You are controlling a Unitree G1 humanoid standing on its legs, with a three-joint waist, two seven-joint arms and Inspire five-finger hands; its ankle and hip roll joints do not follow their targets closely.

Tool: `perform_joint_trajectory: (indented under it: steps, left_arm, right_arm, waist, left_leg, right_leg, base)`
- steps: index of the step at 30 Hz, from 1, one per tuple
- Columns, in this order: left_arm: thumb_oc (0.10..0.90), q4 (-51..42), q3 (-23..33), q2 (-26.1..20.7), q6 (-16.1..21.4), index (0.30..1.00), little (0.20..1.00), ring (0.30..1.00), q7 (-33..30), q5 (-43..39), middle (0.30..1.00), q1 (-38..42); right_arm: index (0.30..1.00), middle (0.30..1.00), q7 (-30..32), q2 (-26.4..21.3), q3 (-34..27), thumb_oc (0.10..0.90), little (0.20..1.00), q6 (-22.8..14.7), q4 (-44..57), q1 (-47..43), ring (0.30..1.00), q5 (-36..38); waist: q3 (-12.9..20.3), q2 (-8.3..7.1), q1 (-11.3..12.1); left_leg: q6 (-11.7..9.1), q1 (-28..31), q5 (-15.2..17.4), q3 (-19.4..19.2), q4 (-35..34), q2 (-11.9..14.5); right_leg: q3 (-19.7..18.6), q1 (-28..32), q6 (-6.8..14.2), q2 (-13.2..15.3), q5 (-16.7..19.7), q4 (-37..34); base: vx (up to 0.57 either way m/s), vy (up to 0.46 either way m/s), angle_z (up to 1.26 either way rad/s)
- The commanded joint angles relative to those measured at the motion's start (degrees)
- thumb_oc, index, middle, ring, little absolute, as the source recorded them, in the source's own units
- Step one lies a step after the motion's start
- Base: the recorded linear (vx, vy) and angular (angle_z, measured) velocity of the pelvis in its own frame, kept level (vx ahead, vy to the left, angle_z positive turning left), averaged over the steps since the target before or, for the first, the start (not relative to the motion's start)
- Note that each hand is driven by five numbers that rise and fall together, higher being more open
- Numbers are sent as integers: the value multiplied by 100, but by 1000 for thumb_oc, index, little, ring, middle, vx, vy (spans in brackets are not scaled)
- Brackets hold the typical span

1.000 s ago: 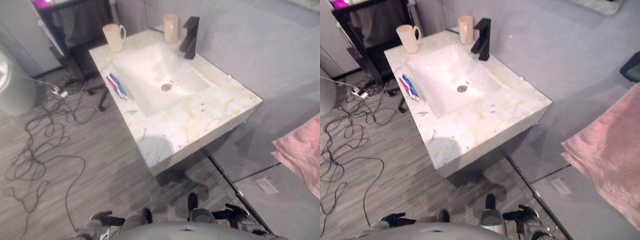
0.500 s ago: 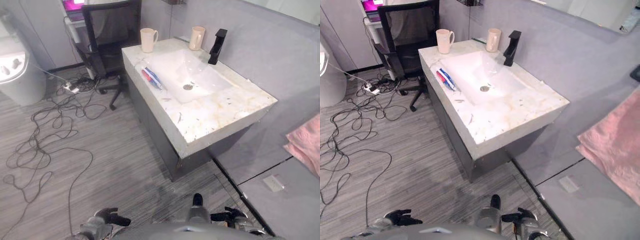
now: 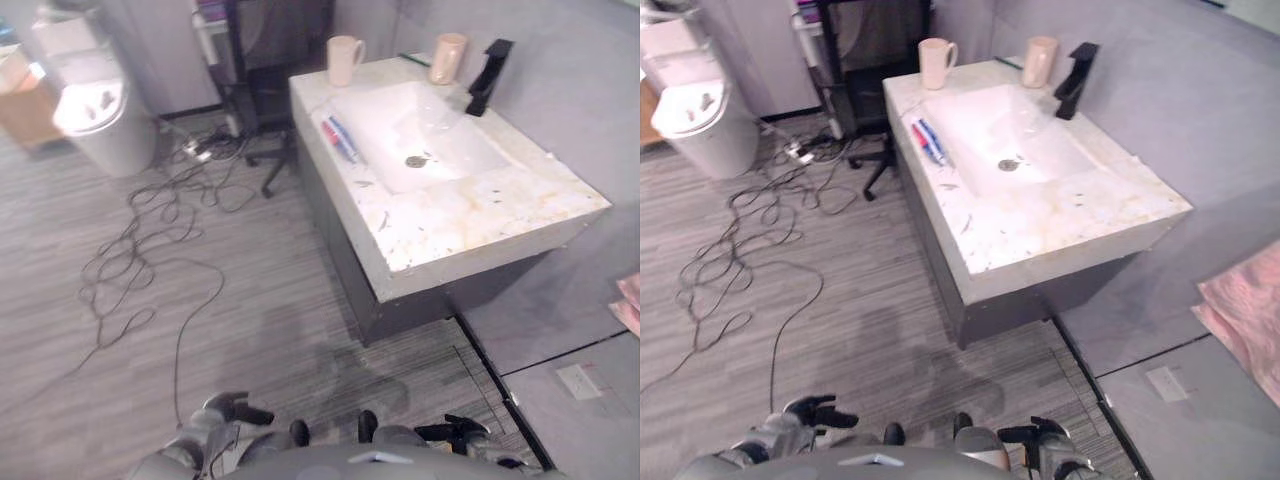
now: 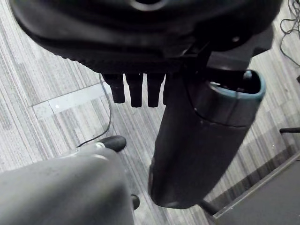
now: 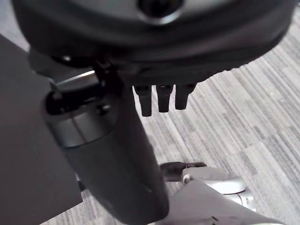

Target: Organize the bathroom.

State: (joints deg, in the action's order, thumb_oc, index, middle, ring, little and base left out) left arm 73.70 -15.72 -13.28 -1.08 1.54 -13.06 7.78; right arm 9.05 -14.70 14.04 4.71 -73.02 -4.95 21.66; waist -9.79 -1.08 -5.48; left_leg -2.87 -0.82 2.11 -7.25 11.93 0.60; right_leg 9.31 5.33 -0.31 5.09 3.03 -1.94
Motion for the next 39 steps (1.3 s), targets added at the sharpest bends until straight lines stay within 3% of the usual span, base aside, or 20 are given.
perform_joint_trajectory:
  steps: [1,4,7,10,11,13,15,17,19,20,23,25,28,30,32,33,36,37,38,39]
  left_arm:
    - [800,-149,81,-210,192,900,900,900,9,72,900,-127]
    - [800,-156,97,-196,182,900,900,900,-37,-13,900,-176]
    - [800,-111,131,-147,171,900,900,900,5,70,900,-158]
    - [800,-58,69,-130,50,900,900,900,39,-120,900,-117]
    - [800,-53,70,-131,-5,900,900,900,27,-225,900,-126]
    - [800,56,52,-131,-169,900,900,900,54,-387,900,-59]
    - [800,127,18,-134,-147,900,900,900,74,-347,900,-35]
    - [800,142,7,-182,-179,900,900,900,115,-248,900,-40]
    - [800,131,-60,-174,-93,900,900,900,162,-243,900,-8]
    - [800,117,-53,-162,-35,900,900,900,158,-239,900,-15]
    - [800,-54,-60,-112,-2,900,900,900,26,-187,900,11]
    - [800,-128,-118,-33,-55,900,900,900,-140,-211,900,108]
    - [800,-123,-55,1,-54,900,900,900,-177,-164,900,171]
    - [800,-121,-5,20,-111,900,900,900,-148,-142,900,195]
    - [800,-128,-8,21,-156,900,900,900,-41,-165,900,182]
    - [800,-109,-10,47,-40,900,900,900,-115,96,900,212]
    - [800,-74,28,43,315,900,900,900,-684,-46,900,207]
    - [800,-86,40,29,298,900,900,900,-804,-84,900,233]
    - [800,-86,73,59,195,900,900,900,-999,-99,900,317]
    - [800,-87,86,69,182,900,900,900,-1030,-92,900,329]
  right_arm:
    - [900,900,95,-266,-18,800,900,-34,-104,-78,900,9]
    - [900,900,64,-339,-48,800,900,-39,-161,-70,900,-94]
    - [900,900,55,-409,-161,800,900,11,-207,-100,900,-50]
    - [900,900,148,-371,-176,800,900,163,-141,-167,900,150]
    - [900,900,153,-354,-193,800,900,213,-90,-152,900,105]
    - [900,900,90,-316,-131,800,900,248,-53,-77,900,3]
    - [900,900,37,-324,-149,800,900,187,-72,-31,900,48]
    - [900,900,-46,-346,-144,800,900,176,-91,-22,900,-41]
    - [900,900,-74,-335,-78,800,900,202,-183,-1,900,85]
    - [900,900,-90,-324,-80,800,900,182,-208,23,900,44]
    - [900,900,-151,-277,-39,800,900,-5,-211,155,900,-213]
    - [900,900,-151,-281,-41,800,900,-93,-142,283,900,-251]
    - [900,900,-258,-307,-27,800,900,-3,-146,308,900,-375]
    - [900,900,-237,-335,-89,800,900,27,-134,412,900,-300]
    - [900,900,-229,-357,-159,800,900,37,-123,474,900,-295]
    - [900,900,-218,-384,-254,800,900,27,-136,541,900,-80]
    - [900,900,-235,-392,-285,800,900,49,-120,594,900,-228]
    - [900,900,-221,-390,-230,800,900,75,-81,617,900,-203]
    - [900,900,-167,-387,-189,800,900,75,-45,609,900,-69]
    - [900,900,-162,-391,-191,800,900,66,-47,590,900,-49]
  waist:
    - [80,9,-153]
    - [100,80,-145]
    - [75,156,-116]
    - [84,223,-61]
    - [83,210,-45]
    - [28,252,-28]
    - [-44,279,-24]
    - [-141,331,-105]
    - [-141,291,-335]
    - [-150,275,-386]
    - [-126,114,-598]
    - [-42,-75,-708]
    - [-90,-190,-733]
    - [-18,-109,-808]
    - [104,-43,-876]
    - [216,61,-937]
    - [302,107,-998]
    - [336,48,-989]
    - [375,-187,-891]
    - [381,-242,-848]
  left_leg:
    - [259,174,159,-284,-199,451]
    - [-17,424,-392,-14,-1008,1000]
    - [-143,458,-471,-60,-1165,1178]
    - [-57,325,-274,45,-956,869]
    - [30,260,-203,60,-852,709]
    - [351,229,-23,11,-725,318]
    - [447,314,91,-22,-697,158]
    - [485,516,140,12,-770,64]
    - [566,770,232,54,-977,-210]
    - [577,837,269,55,-1013,-262]
    - [547,1058,415,2,-1094,-496]
    - [493,1182,571,0,-1153,-855]
    - [538,1476,869,-120,-1036,-1101]
    - [558,1742,1013,34,-984,-1178]
    - [418,1801,819,130,-796,-1168]
    - [126,1708,313,28,-232,-1068]
    - [-408,1296,-872,2,1128,-964]
    - [-510,1106,-1118,42,1523,-992]
    - [-521,309,-1056,-168,2538,-891]
    - [-473,55,-964,-214,2717,-786]
  right_leg:
    - [-751,-403,362,-100,-340,693]
    - [-860,-379,454,-33,-383,676]
    - [-741,-378,636,275,-408,756]
    - [-664,-560,802,665,-411,1265]
    - [-666,-625,764,819,-183,1502]
    - [-760,-1096,586,1462,895,2892]
    - [-882,-1367,565,1641,1169,3351]
    - [-984,-1545,510,1312,956,3550]
    - [-847,-1881,596,573,913,3248]
    - [-812,-1926,617,462,910,3146]
    - [-476,-1968,750,-170,436,1638]
    - [-145,-1959,883,-534,916,284]
    - [501,-2095,874,-654,1225,44]
    - [386,-2011,667,-787,1088,187]
    - [358,-1929,533,-831,923,302]
    - [261,-1710,396,-872,836,233]
    - [-23,-1378,231,-921,625,193]
    - [-96,-1296,196,-860,565,195]
    - [-292,-1042,160,-668,447,186]
    - [-360,-985,154,-629,413,196]
  base:
    - [132,470,66]
    - [136,410,29]
    - [174,628,46]
    - [159,491,24]
    - [227,624,10]
    - [245,650,18]
    - [249,460,20]
    - [263,338,0]
    - [349,281,17]
    - [449,205,40]
    - [377,100,31]
    - [548,104,21]
    - [585,112,1]
    - [580,101,-14]
    - [438,64,21]
    - [402,45,52]
    - [413,3,14]
    - [467,6,-44]
    - [388,11,-53]
    - [421,34,-71]
